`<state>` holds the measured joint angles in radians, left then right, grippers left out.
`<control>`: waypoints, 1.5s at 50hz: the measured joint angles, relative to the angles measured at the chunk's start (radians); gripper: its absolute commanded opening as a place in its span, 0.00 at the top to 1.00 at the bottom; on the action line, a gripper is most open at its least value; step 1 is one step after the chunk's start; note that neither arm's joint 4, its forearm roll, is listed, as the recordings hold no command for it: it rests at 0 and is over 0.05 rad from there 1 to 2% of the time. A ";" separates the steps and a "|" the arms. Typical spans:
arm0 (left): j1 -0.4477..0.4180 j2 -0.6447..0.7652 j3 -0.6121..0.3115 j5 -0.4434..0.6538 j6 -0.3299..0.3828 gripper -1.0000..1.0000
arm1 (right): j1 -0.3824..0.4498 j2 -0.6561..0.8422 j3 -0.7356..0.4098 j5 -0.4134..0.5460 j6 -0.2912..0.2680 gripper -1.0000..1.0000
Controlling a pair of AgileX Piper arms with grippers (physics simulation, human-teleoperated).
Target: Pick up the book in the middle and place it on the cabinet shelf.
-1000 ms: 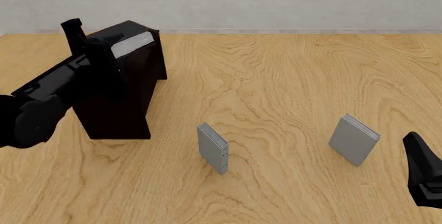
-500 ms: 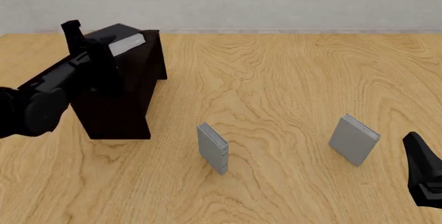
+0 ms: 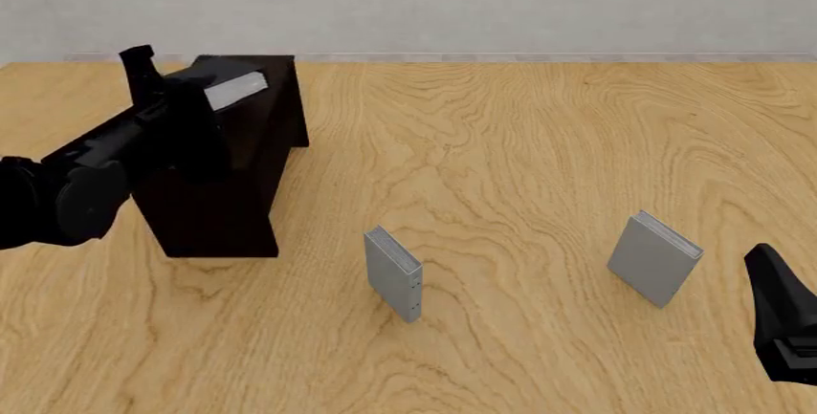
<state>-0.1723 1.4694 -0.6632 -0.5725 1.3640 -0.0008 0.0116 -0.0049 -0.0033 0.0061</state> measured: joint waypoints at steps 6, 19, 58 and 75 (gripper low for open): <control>0.001 0.000 -0.002 0.005 -0.008 1.00 | 0.000 0.000 0.000 0.000 0.000 0.00; 0.003 0.004 -0.005 0.024 -0.039 1.00 | 0.000 0.000 0.000 0.000 0.000 0.00; -0.088 -0.194 -0.002 0.282 -0.162 0.00 | 0.000 0.000 0.000 0.000 0.000 0.00; -0.130 -0.323 0.011 0.381 -0.186 0.00 | 0.000 0.000 0.000 0.000 0.000 0.00</control>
<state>-0.3025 1.1468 -0.6521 -0.1915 1.1775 -0.0008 0.0116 -0.0049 -0.0033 0.0061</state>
